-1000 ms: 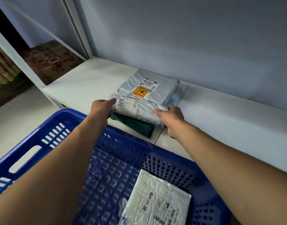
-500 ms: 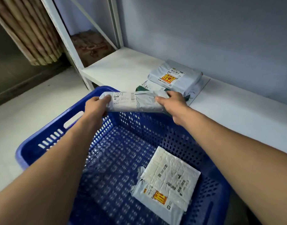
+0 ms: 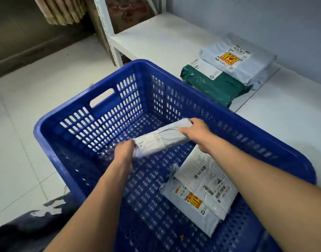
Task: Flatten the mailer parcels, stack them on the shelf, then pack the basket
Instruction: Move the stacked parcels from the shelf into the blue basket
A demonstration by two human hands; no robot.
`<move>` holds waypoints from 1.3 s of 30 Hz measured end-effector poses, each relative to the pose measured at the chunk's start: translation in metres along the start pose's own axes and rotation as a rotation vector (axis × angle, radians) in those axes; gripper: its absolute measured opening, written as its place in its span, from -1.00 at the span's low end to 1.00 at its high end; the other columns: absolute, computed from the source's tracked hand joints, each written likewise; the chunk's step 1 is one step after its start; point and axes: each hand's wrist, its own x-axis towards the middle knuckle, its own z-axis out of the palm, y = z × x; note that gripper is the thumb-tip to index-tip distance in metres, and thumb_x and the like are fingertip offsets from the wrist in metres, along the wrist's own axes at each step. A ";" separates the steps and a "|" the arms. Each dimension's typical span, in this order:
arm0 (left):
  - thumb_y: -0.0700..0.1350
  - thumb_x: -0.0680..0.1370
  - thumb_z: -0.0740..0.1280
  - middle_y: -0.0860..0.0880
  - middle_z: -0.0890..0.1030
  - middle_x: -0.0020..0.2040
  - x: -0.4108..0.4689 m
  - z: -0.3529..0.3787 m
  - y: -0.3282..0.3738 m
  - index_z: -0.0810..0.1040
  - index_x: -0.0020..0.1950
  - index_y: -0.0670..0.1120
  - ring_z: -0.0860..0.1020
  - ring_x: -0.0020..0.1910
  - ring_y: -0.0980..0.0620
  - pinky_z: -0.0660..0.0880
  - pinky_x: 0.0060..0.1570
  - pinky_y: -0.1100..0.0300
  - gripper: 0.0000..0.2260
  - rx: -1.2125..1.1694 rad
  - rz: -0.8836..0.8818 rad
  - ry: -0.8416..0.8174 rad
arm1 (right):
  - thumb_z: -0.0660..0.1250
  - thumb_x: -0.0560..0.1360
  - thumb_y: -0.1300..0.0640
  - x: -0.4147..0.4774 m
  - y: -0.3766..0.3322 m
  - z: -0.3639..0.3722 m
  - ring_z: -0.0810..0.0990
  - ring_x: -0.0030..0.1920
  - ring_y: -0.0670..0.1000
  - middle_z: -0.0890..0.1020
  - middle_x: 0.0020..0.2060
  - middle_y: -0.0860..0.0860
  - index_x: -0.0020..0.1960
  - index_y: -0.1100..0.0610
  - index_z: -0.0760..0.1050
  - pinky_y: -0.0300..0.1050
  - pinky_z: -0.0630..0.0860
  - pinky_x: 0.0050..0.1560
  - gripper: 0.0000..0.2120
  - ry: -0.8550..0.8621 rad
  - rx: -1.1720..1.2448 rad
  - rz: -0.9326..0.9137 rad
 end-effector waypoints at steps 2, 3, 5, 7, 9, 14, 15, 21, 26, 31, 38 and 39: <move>-0.20 0.51 0.25 -0.14 0.58 -0.17 0.011 0.008 -0.019 0.51 -0.02 -0.18 0.46 -0.40 -0.02 0.33 -0.56 0.30 -0.90 0.017 -0.061 0.013 | 0.40 0.48 0.14 0.011 0.013 0.007 0.52 0.21 0.14 0.55 0.25 0.10 0.39 0.14 0.41 0.02 0.50 0.22 -0.50 -0.016 -0.065 0.025; -0.21 0.51 0.26 -0.13 0.56 -0.20 0.015 0.012 -0.030 0.51 -0.04 -0.18 0.47 -0.37 -0.03 0.34 -0.51 0.27 -0.92 0.030 -0.100 0.016 | 0.38 0.49 0.14 0.019 0.020 0.012 0.50 0.24 0.16 0.53 0.27 0.12 0.40 0.14 0.40 0.04 0.48 0.25 -0.50 -0.032 -0.121 0.032; -0.20 0.49 0.27 -0.16 0.56 -0.17 0.029 0.023 -0.052 0.53 0.00 -0.21 0.48 -0.29 -0.07 0.36 -0.34 0.19 -0.86 0.057 -0.165 -0.002 | 0.36 0.51 0.14 0.037 0.032 0.020 0.44 0.31 0.20 0.49 0.32 0.16 0.42 0.16 0.36 0.03 0.42 0.31 -0.50 -0.066 -0.260 0.042; -0.19 0.46 0.29 -0.18 0.58 -0.09 0.033 0.031 -0.071 0.52 0.09 -0.24 0.51 -0.22 -0.09 0.40 -0.27 0.13 -0.76 0.063 -0.210 -0.048 | 0.32 0.54 0.16 0.047 0.041 0.024 0.40 0.34 0.21 0.45 0.35 0.18 0.45 0.15 0.31 -0.04 0.39 0.31 -0.50 -0.088 -0.353 0.037; -0.17 0.45 0.34 -0.17 0.58 -0.08 0.041 0.042 -0.088 0.47 0.13 -0.22 0.55 -0.21 -0.09 0.47 -0.27 0.13 -0.72 0.066 -0.234 -0.080 | 0.25 0.55 0.20 0.062 0.050 0.029 0.40 0.35 0.23 0.43 0.36 0.21 0.46 0.14 0.26 -0.05 0.37 0.29 -0.51 -0.094 -0.443 0.030; -0.13 0.40 0.47 -0.21 0.56 0.07 0.061 0.060 -0.118 0.35 0.24 -0.17 0.60 -0.04 -0.17 0.60 -0.07 -0.05 -0.51 0.103 -0.310 -0.152 | 0.16 0.54 0.26 0.096 0.067 0.046 0.45 0.30 0.25 0.45 0.34 0.23 0.48 -0.04 0.20 0.04 0.41 0.31 -0.46 -0.165 -0.595 -0.027; -0.14 0.42 0.48 -0.22 0.56 0.06 0.062 0.060 -0.121 0.34 0.25 -0.16 0.60 -0.07 -0.16 0.60 -0.08 -0.05 -0.51 0.108 -0.314 -0.155 | 0.15 0.54 0.27 0.100 0.069 0.048 0.45 0.29 0.25 0.46 0.33 0.23 0.47 -0.08 0.20 0.06 0.41 0.31 -0.45 -0.196 -0.630 -0.056; 0.01 0.39 0.54 -0.15 0.60 0.02 0.072 0.063 -0.143 0.42 0.11 -0.11 0.61 -0.11 -0.09 0.55 -0.25 0.11 -0.56 0.324 -0.210 -0.153 | 0.11 0.56 0.34 0.121 0.091 0.059 0.50 0.25 0.21 0.47 0.33 0.17 0.46 -0.07 0.29 0.02 0.47 0.25 -0.46 -0.381 -0.869 -0.125; 0.04 0.37 0.54 -0.05 0.63 -0.03 0.076 0.066 -0.144 0.52 0.06 -0.08 0.62 -0.10 -0.02 0.62 -0.03 0.05 -0.62 0.507 -0.122 -0.183 | 0.11 0.55 0.34 0.113 0.095 0.057 0.51 0.17 0.25 0.45 0.25 0.17 0.39 0.00 0.36 0.06 0.51 0.15 -0.53 -0.395 -1.086 -0.262; 0.30 0.24 0.40 -0.12 0.55 0.15 0.078 0.074 -0.145 0.53 0.16 -0.13 0.57 0.03 -0.10 0.57 0.08 -0.03 -0.33 0.835 -0.020 -0.173 | 0.28 0.47 0.34 0.080 0.090 0.056 0.41 0.29 0.20 0.26 0.40 0.22 0.40 0.14 0.29 0.03 0.43 0.19 -0.48 -0.294 -1.284 -0.355; 0.11 0.53 0.28 -0.17 0.38 0.30 0.054 0.086 -0.119 0.37 0.34 -0.10 0.39 0.28 -0.22 0.41 0.22 -0.11 -0.53 1.192 0.212 -0.165 | 0.44 0.35 0.33 0.061 0.077 0.051 0.33 0.34 0.17 0.25 0.37 0.19 0.39 0.21 0.26 0.00 0.45 0.23 -0.33 -0.258 -1.359 -0.383; 0.11 0.54 0.28 -0.18 0.41 0.30 0.050 0.088 -0.115 0.39 0.34 -0.09 0.41 0.27 -0.22 0.42 0.23 -0.10 -0.55 1.182 0.252 -0.192 | 0.42 0.37 0.34 0.059 0.076 0.049 0.35 0.33 0.17 0.29 0.34 0.17 0.38 0.20 0.27 0.01 0.46 0.21 -0.37 -0.269 -1.313 -0.364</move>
